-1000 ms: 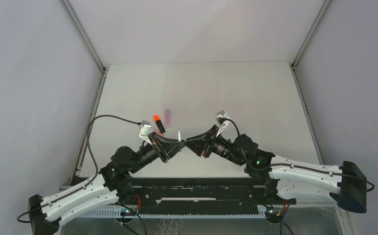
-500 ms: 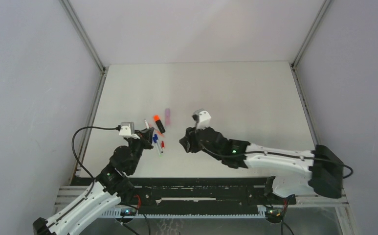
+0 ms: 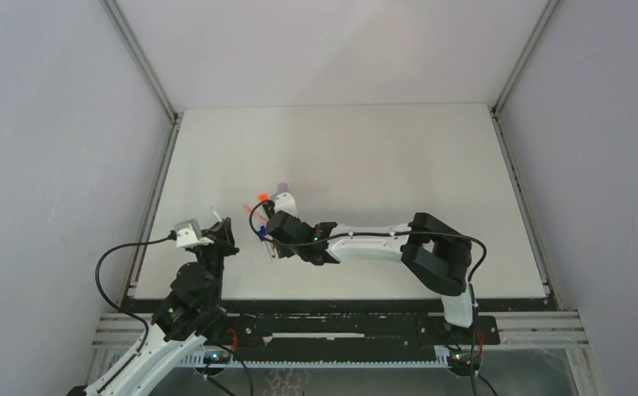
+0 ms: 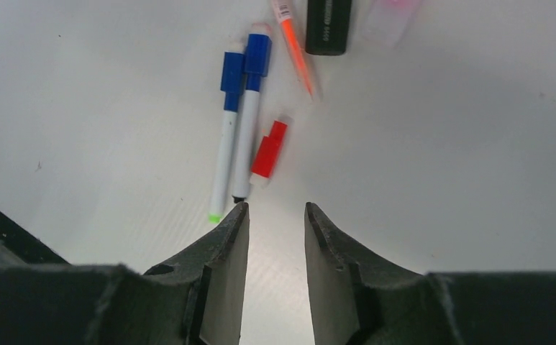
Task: Insert the pens into the pen caps
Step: Insert the pen cap onto the pen.
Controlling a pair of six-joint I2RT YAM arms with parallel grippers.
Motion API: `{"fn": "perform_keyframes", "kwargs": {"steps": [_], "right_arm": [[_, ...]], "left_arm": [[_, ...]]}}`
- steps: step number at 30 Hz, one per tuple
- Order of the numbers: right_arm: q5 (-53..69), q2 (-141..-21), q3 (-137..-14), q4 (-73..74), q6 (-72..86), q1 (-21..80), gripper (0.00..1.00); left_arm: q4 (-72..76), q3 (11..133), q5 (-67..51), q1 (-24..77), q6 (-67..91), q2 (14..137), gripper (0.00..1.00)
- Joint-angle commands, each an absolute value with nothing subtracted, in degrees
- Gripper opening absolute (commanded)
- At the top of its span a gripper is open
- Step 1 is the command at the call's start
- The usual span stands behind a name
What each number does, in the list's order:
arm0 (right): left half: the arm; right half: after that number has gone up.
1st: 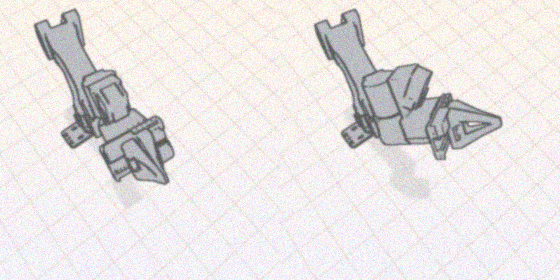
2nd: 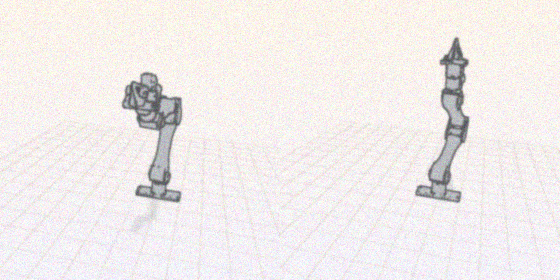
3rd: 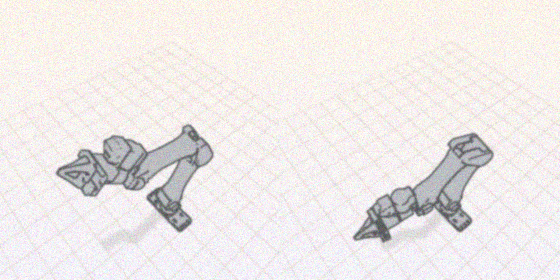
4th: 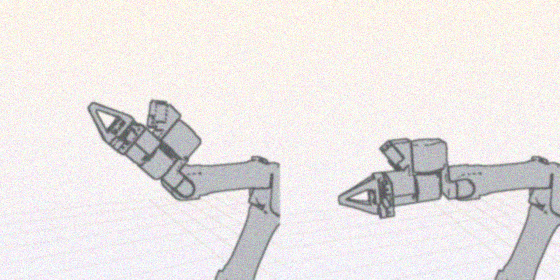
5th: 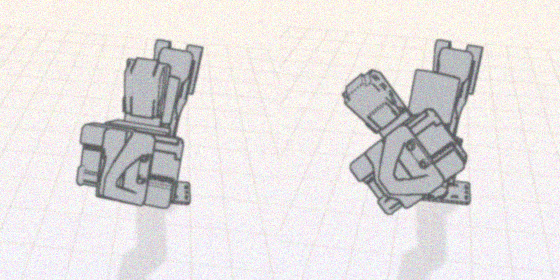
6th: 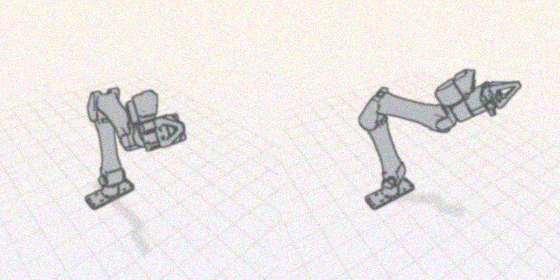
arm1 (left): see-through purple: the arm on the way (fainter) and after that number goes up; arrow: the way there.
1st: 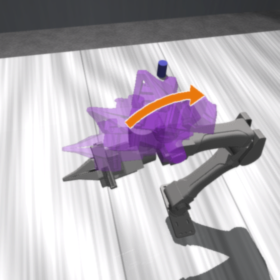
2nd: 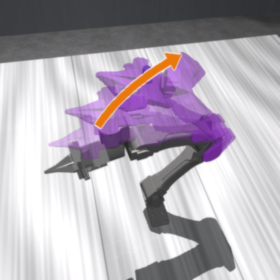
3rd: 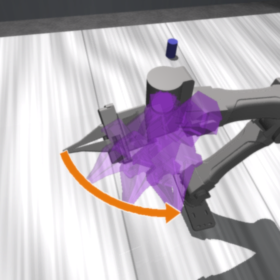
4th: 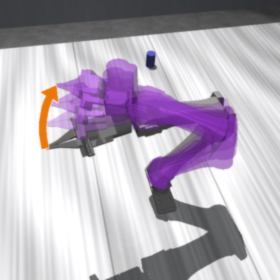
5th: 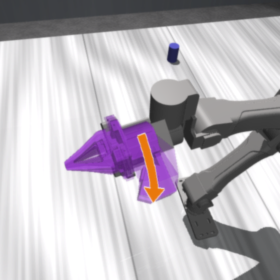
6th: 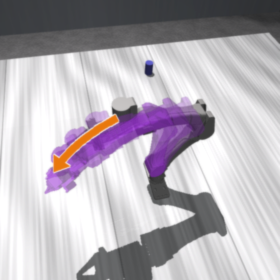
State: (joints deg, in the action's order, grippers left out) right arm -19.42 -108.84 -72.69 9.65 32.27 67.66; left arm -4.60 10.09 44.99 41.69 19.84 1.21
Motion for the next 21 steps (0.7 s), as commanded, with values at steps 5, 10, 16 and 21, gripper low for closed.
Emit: {"fn": "perform_keyframes", "kwargs": {"steps": [5, 10, 16, 21], "right_arm": [[-17.14, -115.61, -81.24, 11.57, 30.60, 68.23, 0.33], [-17.69, -118.71, -83.79, 12.54, 30.38, 68.20, 0.31], [-19.67, -121.45, -86.75, 14.67, 30.01, 68.17, 0.28], [-20.62, -122.56, -87.51, 15.27, 30.26, 68.03, 0.25]], "left_arm": [[-5.20, 10.14, 47.37, 41.40, 19.49, 5.22, 0.00], [-4.97, 10.37, 47.03, 41.44, 19.69, 6.34, 0.00], [-5.03, 10.11, 47.26, 41.40, 19.49, 5.30, 0.00], [-5.01, 10.07, 47.37, 41.40, 19.51, 5.37, 0.00]]}}
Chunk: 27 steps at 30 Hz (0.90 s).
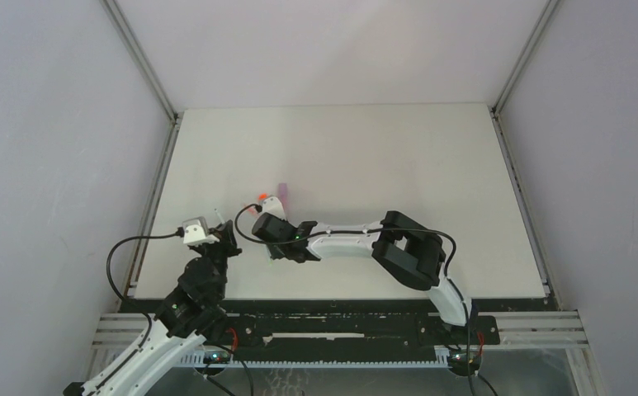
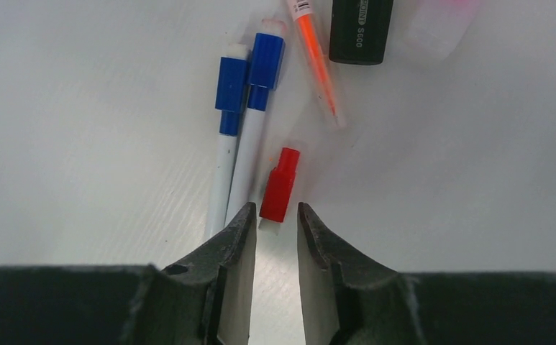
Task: Insert the pens into the pen caps
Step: Insert the pen cap onto the pen.
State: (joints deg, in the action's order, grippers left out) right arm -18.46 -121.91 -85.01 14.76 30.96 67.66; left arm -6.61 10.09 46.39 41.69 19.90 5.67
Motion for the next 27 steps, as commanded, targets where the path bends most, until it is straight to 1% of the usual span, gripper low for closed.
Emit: {"fn": "perform_keyframes", "kwargs": {"steps": [1, 6, 7, 9, 10, 13, 18, 22, 27], "right_arm": [[-20.72, -122.67, -87.54, 15.29, 30.28, 67.95, 0.25], [-20.83, -123.37, -87.71, 15.21, 30.37, 67.68, 0.18], [-20.83, -123.44, -87.71, 15.24, 30.27, 67.60, 0.14], [-21.55, -123.18, -87.59, 15.69, 30.15, 67.51, 0.02], [-22.14, -122.65, -87.13, 15.95, 29.91, 67.57, 0.00], [-21.92, -119.11, -83.93, 15.38, 28.92, 66.87, 0.00], [-18.86, -109.33, -74.02, 13.18, 25.22, 65.22, 0.00], [-12.53, -101.92, -64.76, 10.87, 20.42, 64.14, 0.00], [-6.54, -97.06, -56.67, 9.68, 17.58, 63.19, 0.00]], "left_arm": [[-5.01, 10.10, 47.37, 41.40, 19.50, 5.56, 0.00], [-4.83, 10.19, 47.33, 41.40, 19.51, 6.28, 0.00], [-4.83, 10.19, 47.37, 41.42, 19.51, 6.42, 0.00], [-4.79, 10.17, 47.54, 41.40, 19.47, 6.38, 0.00], [-4.87, 10.19, 47.61, 41.35, 19.43, 6.29, 0.00], [-5.01, 10.04, 47.92, 41.40, 19.41, 5.86, 0.00], [-5.10, 10.02, 47.98, 41.40, 19.38, 5.87, 0.00], [-4.93, 10.03, 47.74, 41.40, 19.46, 6.06, 0.00], [-4.50, 9.93, 47.20, 41.42, 19.46, 6.61, 0.00]]}}
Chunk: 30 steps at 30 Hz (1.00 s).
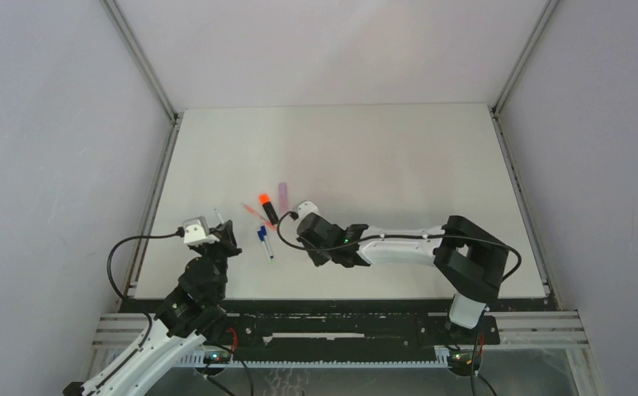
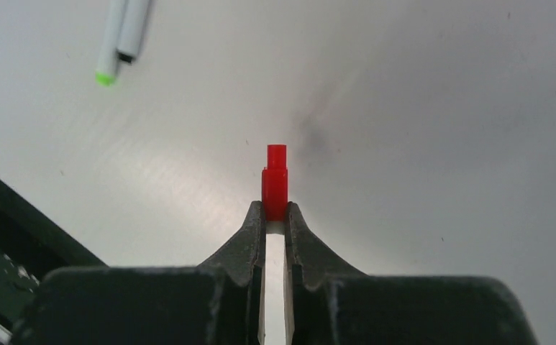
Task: Insert the pens into the pen caps
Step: Insert the pen cap onto the pen.
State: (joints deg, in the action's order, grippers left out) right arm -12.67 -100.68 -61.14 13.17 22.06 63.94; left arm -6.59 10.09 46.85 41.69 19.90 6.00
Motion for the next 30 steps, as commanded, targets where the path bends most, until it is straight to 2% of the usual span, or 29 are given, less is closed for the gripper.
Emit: {"fn": "perform_keyframes", "kwargs": {"steps": [1, 8, 13, 16, 22, 30], "right_arm": [[-5.44, -96.17, -55.26, 9.11, 17.38, 63.09, 0.00], [-4.43, -94.83, -50.98, 9.45, 17.74, 62.78, 0.02], [-6.10, -93.32, -50.02, 10.80, 18.36, 63.55, 0.26], [-7.68, -93.12, -50.02, 12.22, 18.81, 64.35, 0.33], [-12.03, -93.69, -50.06, 13.54, 21.29, 64.50, 0.35], [-15.10, -94.24, -50.09, 13.32, 23.78, 62.80, 0.32]], "left_arm": [[-4.48, 9.93, 47.20, 41.40, 19.43, 6.71, 0.00], [-4.24, 9.84, 47.30, 41.40, 19.33, 7.14, 0.00], [-4.03, 9.84, 47.20, 41.40, 19.31, 7.58, 0.00], [-3.91, 9.84, 47.11, 41.40, 19.32, 7.65, 0.00], [-4.04, 9.84, 46.88, 41.41, 19.33, 7.34, 0.00], [-4.17, 9.84, 46.85, 41.44, 19.33, 6.73, 0.00]]}}
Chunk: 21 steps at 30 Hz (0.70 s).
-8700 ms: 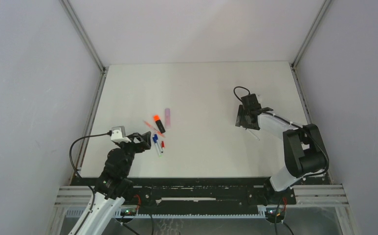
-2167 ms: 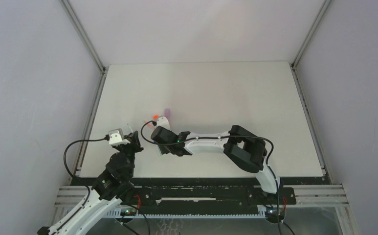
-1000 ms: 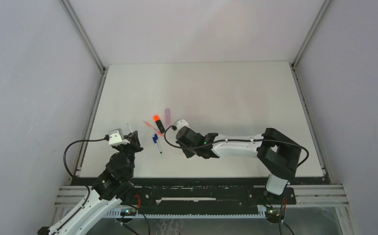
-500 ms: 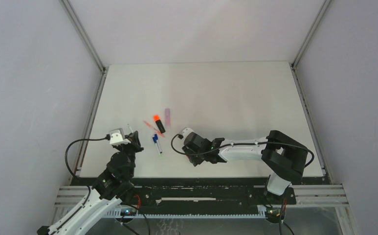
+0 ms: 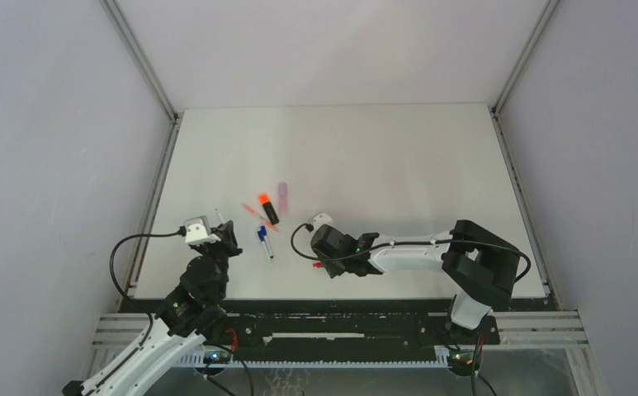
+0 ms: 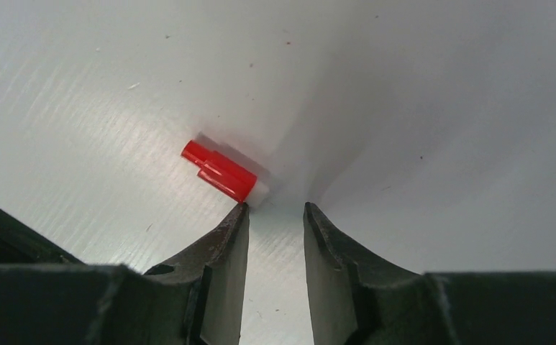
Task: Insert the pens into the pen caps
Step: Insert the pen cap onto the pen.
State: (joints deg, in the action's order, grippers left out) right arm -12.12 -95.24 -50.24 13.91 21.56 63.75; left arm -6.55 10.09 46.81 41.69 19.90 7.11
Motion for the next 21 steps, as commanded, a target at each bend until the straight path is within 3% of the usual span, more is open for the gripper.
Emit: {"fn": "perform_keyframes", "kwargs": {"steps": [1, 21], "right_arm": [[-15.07, -94.50, -50.21, 13.08, 24.10, 62.49, 0.32], [-11.72, -97.92, -56.26, 10.39, 27.98, 60.24, 0.32]], "left_arm": [[-4.26, 9.84, 46.85, 41.46, 19.34, 6.65, 0.00], [-4.46, 9.84, 46.85, 41.40, 19.50, 6.24, 0.00]]}}
